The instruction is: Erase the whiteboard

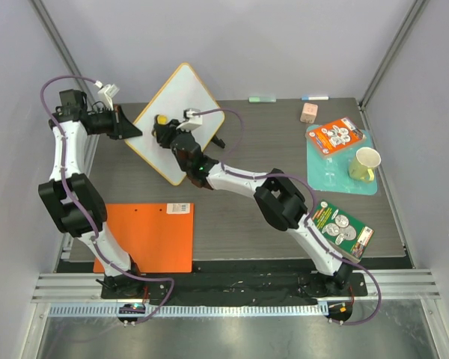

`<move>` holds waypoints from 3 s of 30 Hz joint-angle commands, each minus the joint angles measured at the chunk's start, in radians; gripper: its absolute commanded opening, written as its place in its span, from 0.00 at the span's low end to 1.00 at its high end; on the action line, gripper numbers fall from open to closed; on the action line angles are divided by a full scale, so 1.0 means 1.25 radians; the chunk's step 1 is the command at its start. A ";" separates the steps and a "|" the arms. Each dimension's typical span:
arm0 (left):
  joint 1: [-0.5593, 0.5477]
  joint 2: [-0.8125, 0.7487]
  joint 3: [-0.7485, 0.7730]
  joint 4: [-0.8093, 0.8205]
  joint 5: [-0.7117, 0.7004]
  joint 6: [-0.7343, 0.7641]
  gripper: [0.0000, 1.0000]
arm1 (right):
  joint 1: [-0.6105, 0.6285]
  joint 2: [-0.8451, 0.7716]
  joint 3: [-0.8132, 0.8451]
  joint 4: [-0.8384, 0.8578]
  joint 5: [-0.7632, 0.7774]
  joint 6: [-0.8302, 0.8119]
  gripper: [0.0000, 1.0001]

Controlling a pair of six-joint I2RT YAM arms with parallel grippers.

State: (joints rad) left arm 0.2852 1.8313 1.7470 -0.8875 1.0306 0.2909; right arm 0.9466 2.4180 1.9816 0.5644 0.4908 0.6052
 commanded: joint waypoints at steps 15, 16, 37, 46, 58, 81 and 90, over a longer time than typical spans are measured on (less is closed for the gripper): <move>-0.043 -0.034 -0.015 -0.025 0.058 -0.014 0.00 | 0.055 -0.029 -0.094 -0.055 -0.033 0.021 0.01; -0.043 -0.038 -0.016 -0.023 0.055 -0.014 0.00 | 0.056 -0.025 -0.068 -0.053 -0.037 0.020 0.01; -0.043 -0.038 -0.023 0.001 0.058 -0.046 0.00 | 0.065 0.066 0.067 -0.319 0.011 -0.014 0.01; -0.043 -0.040 -0.026 0.008 0.053 -0.052 0.00 | 0.066 -0.030 -0.200 -0.320 0.115 0.017 0.01; -0.043 -0.050 -0.028 0.007 0.048 -0.051 0.00 | 0.006 -0.182 -0.460 -0.144 0.083 0.039 0.01; -0.044 -0.033 0.001 -0.015 0.037 -0.046 0.00 | -0.152 -0.150 -0.184 0.015 -0.135 0.015 0.01; -0.044 -0.021 -0.001 -0.023 0.039 -0.039 0.00 | -0.145 0.010 0.088 -0.027 -0.129 0.025 0.01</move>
State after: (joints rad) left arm 0.2558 1.8027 1.7260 -0.8494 1.0103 0.2363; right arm 0.7586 2.3836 1.9289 0.5171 0.3347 0.6300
